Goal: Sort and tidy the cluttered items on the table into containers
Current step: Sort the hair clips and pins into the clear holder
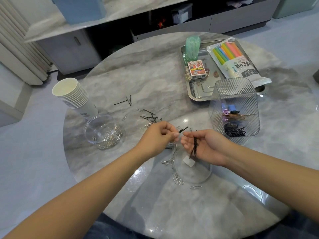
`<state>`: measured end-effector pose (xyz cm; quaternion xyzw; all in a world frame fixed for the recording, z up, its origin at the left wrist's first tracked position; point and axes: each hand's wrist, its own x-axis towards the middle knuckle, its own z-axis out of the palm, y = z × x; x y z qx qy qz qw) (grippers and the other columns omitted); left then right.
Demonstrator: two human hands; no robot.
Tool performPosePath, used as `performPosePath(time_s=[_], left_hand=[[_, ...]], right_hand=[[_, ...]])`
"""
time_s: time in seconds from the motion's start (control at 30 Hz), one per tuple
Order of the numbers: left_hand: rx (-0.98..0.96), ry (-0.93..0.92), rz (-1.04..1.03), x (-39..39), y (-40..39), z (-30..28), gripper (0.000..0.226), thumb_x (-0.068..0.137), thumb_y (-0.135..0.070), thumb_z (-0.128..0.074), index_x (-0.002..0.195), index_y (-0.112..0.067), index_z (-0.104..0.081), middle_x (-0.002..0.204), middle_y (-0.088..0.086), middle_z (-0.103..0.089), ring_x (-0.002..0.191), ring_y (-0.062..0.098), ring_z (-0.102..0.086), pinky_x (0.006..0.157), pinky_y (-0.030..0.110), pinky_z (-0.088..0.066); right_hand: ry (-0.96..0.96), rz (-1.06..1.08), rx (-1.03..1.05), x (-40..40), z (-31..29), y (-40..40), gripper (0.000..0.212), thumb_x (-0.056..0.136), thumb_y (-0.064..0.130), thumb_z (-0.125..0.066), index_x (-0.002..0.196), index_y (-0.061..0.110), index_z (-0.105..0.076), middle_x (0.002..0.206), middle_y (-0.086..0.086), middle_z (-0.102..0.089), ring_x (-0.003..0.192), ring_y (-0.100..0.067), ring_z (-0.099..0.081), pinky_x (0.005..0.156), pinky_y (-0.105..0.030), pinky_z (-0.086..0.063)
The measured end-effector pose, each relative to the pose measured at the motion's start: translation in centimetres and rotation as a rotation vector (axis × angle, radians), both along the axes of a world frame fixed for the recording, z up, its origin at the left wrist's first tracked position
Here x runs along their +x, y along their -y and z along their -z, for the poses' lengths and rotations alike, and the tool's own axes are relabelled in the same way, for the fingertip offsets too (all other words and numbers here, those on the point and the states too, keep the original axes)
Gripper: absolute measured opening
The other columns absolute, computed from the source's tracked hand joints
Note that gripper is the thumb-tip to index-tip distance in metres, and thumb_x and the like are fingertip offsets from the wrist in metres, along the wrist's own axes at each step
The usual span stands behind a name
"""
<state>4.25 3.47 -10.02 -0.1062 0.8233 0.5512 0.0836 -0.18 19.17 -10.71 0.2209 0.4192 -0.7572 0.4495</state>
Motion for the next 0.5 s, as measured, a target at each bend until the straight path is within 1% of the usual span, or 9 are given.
performPosePath(time_s=[0.07,0.17,0.23,0.27,0.3,0.37,0.43,0.47,0.5], left_hand=[[0.109,0.056,-0.101,0.2,-0.7,-0.5,0.013,0.085,-0.006,-0.067,0.076,-0.015,-0.062,0.065,-0.001,-0.066,0.051,-0.001,-0.059,0.053,0.009,-0.044],[0.068,0.054,-0.188,0.5,-1.1,-0.8,0.01,0.081,-0.008,-0.071,0.076,-0.014,-0.066,0.064,0.003,-0.067,0.052,0.002,-0.062,0.052,0.013,-0.046],[-0.015,0.002,-0.195,0.6,-1.3,-0.9,0.008,0.08,-0.011,-0.073,0.076,-0.016,-0.068,0.067,0.006,-0.07,0.058,0.009,-0.066,0.061,0.023,-0.053],[-0.053,-0.025,-0.18,0.7,-1.5,-0.9,0.008,0.08,-0.012,-0.074,0.076,-0.017,-0.069,0.068,0.006,-0.071,0.062,0.012,-0.068,0.065,0.026,-0.054],[-0.082,-0.045,-0.154,0.9,-1.7,-0.9,0.007,0.079,-0.014,-0.074,0.076,-0.019,-0.071,0.071,0.004,-0.072,0.066,0.013,-0.069,0.067,0.026,-0.055],[-0.093,-0.059,-0.089,1.2,-2.1,-0.9,0.007,0.08,-0.015,-0.073,0.084,-0.021,-0.075,0.078,0.0,-0.074,0.074,0.011,-0.071,0.076,0.026,-0.056],[-0.081,-0.057,-0.044,1.3,-2.3,-1.0,0.012,0.082,-0.016,-0.07,0.092,-0.02,-0.077,0.083,-0.002,-0.075,0.077,0.009,-0.071,0.081,0.028,-0.056],[-0.083,-0.061,-0.025,1.2,-2.3,-1.1,0.013,0.084,-0.015,-0.069,0.093,-0.02,-0.076,0.085,-0.003,-0.075,0.075,0.006,-0.071,0.078,0.025,-0.056],[-0.091,-0.066,-0.004,1.2,-2.2,-1.3,0.013,0.084,-0.014,-0.068,0.093,-0.019,-0.076,0.086,-0.003,-0.075,0.072,0.001,-0.069,0.071,0.018,-0.054]], right_hand=[[0.01,0.043,-0.047,-0.1,0.0,-0.1,0.024,0.096,0.007,-0.037,0.083,-0.001,-0.056,0.069,-0.013,-0.065,0.059,-0.02,-0.068,0.056,-0.027,-0.057],[0.041,0.066,-0.094,-0.3,0.2,-0.1,0.029,0.098,0.013,-0.035,0.084,-0.001,-0.056,0.073,-0.015,-0.068,0.064,-0.023,-0.07,0.064,-0.034,-0.058],[0.075,0.072,-0.143,-0.4,0.4,0.0,0.029,0.099,0.016,-0.035,0.092,-0.002,-0.056,0.09,-0.019,-0.068,0.078,-0.026,-0.07,0.074,-0.039,-0.056],[0.094,0.066,-0.181,-0.3,0.4,0.1,0.03,0.099,0.017,-0.033,0.101,-0.004,-0.056,0.102,-0.021,-0.066,0.086,-0.027,-0.069,0.079,-0.041,-0.055],[0.107,0.058,-0.217,-0.3,0.5,0.1,0.034,0.099,0.018,-0.032,0.113,-0.005,-0.053,0.113,-0.022,-0.062,0.087,-0.028,-0.069,0.082,-0.042,-0.055],[0.106,0.019,-0.252,-0.2,0.4,0.0,0.042,0.1,0.018,-0.029,0.122,-0.01,-0.05,0.121,-0.025,-0.058,0.077,-0.026,-0.07,0.078,-0.042,-0.056],[0.089,-0.008,-0.245,-0.2,0.2,0.0,0.044,0.099,0.016,-0.028,0.116,-0.016,-0.053,0.113,-0.028,-0.061,0.076,-0.026,-0.069,0.07,-0.04,-0.058],[0.07,-0.014,-0.23,-0.2,0.1,0.0,0.043,0.098,0.015,-0.028,0.118,-0.016,-0.051,0.114,-0.027,-0.06,0.078,-0.026,-0.068,0.067,-0.038,-0.059],[0.053,-0.012,-0.206,-0.3,0.2,0.0,0.042,0.098,0.013,-0.029,0.124,-0.014,-0.047,0.121,-0.026,-0.056,0.083,-0.026,-0.066,0.068,-0.038,-0.059]])
